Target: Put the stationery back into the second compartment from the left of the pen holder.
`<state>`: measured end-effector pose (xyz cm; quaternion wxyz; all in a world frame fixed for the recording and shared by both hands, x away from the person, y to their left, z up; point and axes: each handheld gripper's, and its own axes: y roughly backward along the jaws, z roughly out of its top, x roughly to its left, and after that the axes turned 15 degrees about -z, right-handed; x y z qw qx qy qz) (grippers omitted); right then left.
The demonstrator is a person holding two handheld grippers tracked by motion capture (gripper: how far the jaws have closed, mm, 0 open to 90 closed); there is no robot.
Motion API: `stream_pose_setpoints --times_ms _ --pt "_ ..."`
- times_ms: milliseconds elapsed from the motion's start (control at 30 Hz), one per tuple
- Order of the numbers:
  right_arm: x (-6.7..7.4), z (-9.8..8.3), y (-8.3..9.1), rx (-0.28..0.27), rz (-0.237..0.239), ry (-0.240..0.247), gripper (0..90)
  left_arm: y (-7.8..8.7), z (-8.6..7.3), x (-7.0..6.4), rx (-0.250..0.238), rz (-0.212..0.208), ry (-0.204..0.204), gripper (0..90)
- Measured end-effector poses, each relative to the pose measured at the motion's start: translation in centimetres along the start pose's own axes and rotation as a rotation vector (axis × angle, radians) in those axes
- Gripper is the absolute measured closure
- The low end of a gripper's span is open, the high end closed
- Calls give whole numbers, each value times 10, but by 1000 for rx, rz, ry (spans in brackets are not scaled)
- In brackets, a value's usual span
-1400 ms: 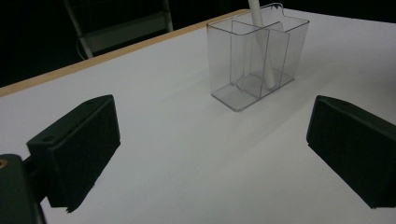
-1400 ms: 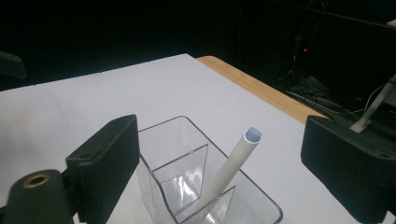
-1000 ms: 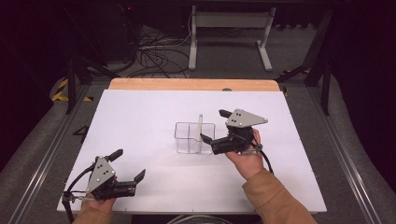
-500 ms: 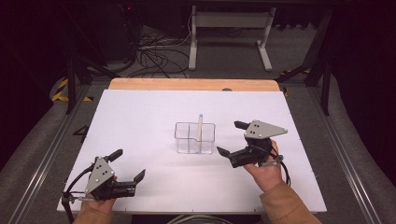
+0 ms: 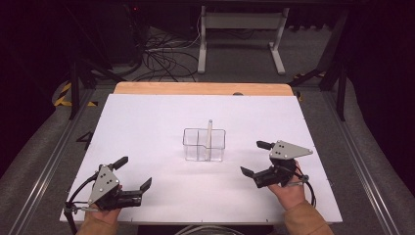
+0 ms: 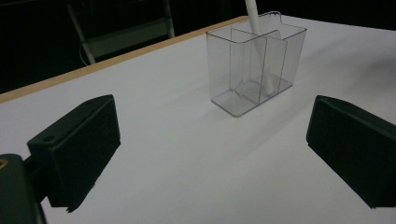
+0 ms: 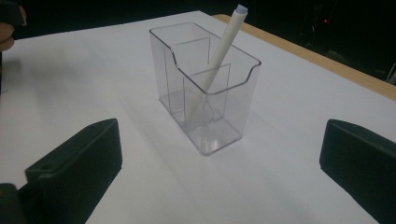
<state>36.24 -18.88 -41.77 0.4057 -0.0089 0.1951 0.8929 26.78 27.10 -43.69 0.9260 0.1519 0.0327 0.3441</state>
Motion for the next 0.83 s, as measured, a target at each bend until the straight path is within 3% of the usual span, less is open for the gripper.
stream_pose_setpoints --times_ms 133,267,567,833 --pt "-1 -15 4 9 -16 -24 0 0 0 0 -13 -17 15 36" --pt "-3 -28 8 11 -25 -51 0 0 0 0 -6 -8 6 36" --pt "-1 -55 12 47 -35 -45 0 -1 0 0 5 -3 0 37" --pt "-3 -59 10 48 -18 -86 0 -1 -1 2 2 -11 13 34"
